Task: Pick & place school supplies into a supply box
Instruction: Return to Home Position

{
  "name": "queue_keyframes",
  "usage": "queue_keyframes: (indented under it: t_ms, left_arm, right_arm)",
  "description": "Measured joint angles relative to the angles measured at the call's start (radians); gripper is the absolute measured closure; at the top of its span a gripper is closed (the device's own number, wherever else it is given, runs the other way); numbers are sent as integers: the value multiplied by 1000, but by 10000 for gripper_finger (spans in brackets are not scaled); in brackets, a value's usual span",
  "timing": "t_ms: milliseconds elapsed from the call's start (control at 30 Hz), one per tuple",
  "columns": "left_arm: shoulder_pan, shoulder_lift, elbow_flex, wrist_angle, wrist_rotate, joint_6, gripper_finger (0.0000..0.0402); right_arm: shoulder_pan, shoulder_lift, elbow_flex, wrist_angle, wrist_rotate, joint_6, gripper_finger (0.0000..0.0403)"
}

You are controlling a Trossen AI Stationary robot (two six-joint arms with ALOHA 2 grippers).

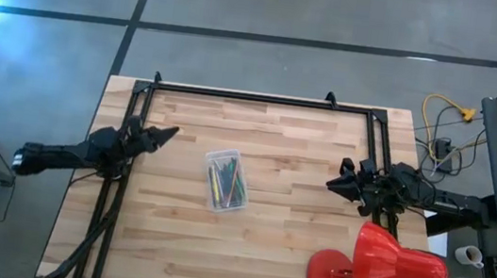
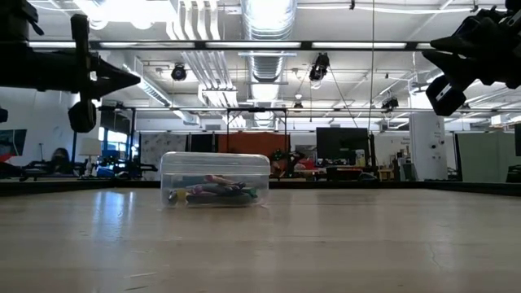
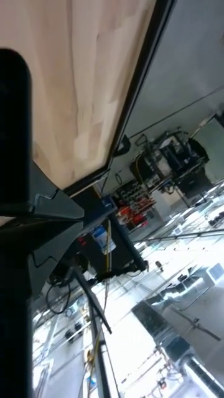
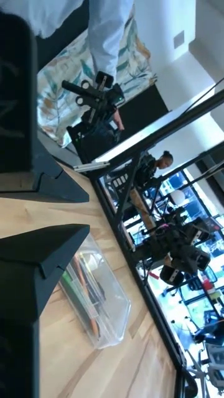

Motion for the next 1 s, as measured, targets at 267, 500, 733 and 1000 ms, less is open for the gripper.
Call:
queue_keyframes:
  t_ms: [267,500,733,1000]
  left_arm:
    - [33,2,0,-10,-1,0,402]
    - [33,54,0,-18,-1,0,402]
    - [32,126,1,-19,-1,0,402]
    - [32,212,0,-19,-1,0,402]
  right_arm:
    - [2,0,0,0,0,0,344]
    - [42,0,0,0,0,0,344]
    - [43,0,0,0,1,0,344]
    - [54,0,0,0,0,0,344]
